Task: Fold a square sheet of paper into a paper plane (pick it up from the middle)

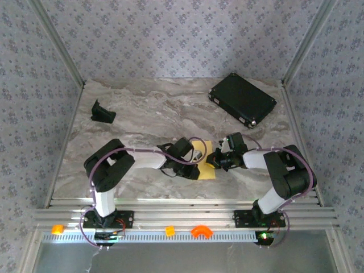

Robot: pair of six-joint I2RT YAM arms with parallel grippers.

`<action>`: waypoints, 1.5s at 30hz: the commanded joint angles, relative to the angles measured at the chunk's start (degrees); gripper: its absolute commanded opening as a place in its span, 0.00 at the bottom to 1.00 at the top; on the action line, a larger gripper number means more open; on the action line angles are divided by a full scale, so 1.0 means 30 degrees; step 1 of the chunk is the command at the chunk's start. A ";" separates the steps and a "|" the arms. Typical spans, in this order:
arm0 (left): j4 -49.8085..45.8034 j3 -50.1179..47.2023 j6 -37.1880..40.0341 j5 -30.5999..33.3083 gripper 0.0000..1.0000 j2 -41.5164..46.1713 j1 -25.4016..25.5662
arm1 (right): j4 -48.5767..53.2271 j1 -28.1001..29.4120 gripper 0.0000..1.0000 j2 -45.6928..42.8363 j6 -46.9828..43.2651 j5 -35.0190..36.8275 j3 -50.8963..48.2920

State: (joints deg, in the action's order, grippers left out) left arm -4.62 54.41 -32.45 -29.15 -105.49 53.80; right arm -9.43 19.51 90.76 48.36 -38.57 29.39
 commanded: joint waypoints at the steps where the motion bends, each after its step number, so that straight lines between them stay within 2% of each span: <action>1: -0.1653 -0.1287 -0.0008 -0.0204 0.13 0.0433 0.0290 | 0.1640 -0.0322 0.00 0.0385 -0.0357 0.1503 -0.0713; 12: 0.1217 -0.1686 -0.1327 -0.0252 0.10 0.3231 0.0163 | 0.1583 -0.0324 0.00 0.0367 -0.0266 0.1342 -0.0676; 18: 0.2510 0.0096 -0.2273 -0.0174 0.10 0.1252 -0.0397 | 0.1572 -0.0379 0.00 0.0421 -0.0307 0.1340 -0.0657; 21: 0.1890 0.1433 -0.1966 -0.0409 0.10 -0.0173 -0.0414 | 0.1561 -0.0409 0.00 0.0422 -0.0283 0.1282 -0.0655; 24: 0.1357 0.1871 -0.1788 0.0242 0.10 -0.1247 -0.0442 | 0.1437 -0.0446 0.00 0.0442 -0.0270 0.1147 -0.0637; 29: 0.2040 0.0234 -0.2575 0.1100 0.06 -0.1663 -0.0211 | 0.1240 -0.0432 0.00 0.0344 -0.0299 0.0575 -0.0309; 33: 0.3146 -0.0931 -0.2992 0.0678 0.02 -0.1749 -0.0008 | 0.1535 -0.0475 0.00 -0.0460 -0.0345 0.0245 0.0282; 39: 0.3098 -0.0975 -0.2873 0.0749 0.00 -0.1895 0.0082 | 0.2037 0.0303 0.00 -0.2442 -0.0306 0.0401 0.0752; 42: 0.2891 -0.0825 -0.2680 0.0835 0.00 -0.1925 0.0083 | 0.2165 0.1340 0.00 -0.2168 -0.0314 0.1002 0.0494; 45: 0.2636 -0.0736 -0.2580 0.0955 0.00 -0.1953 0.0056 | 0.1531 0.1168 0.00 -0.1305 -0.0007 0.1181 -0.0582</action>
State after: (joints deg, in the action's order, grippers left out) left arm 9.80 53.67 -41.04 -27.79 -108.97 53.04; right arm -6.02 23.49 84.93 48.40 -36.84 29.98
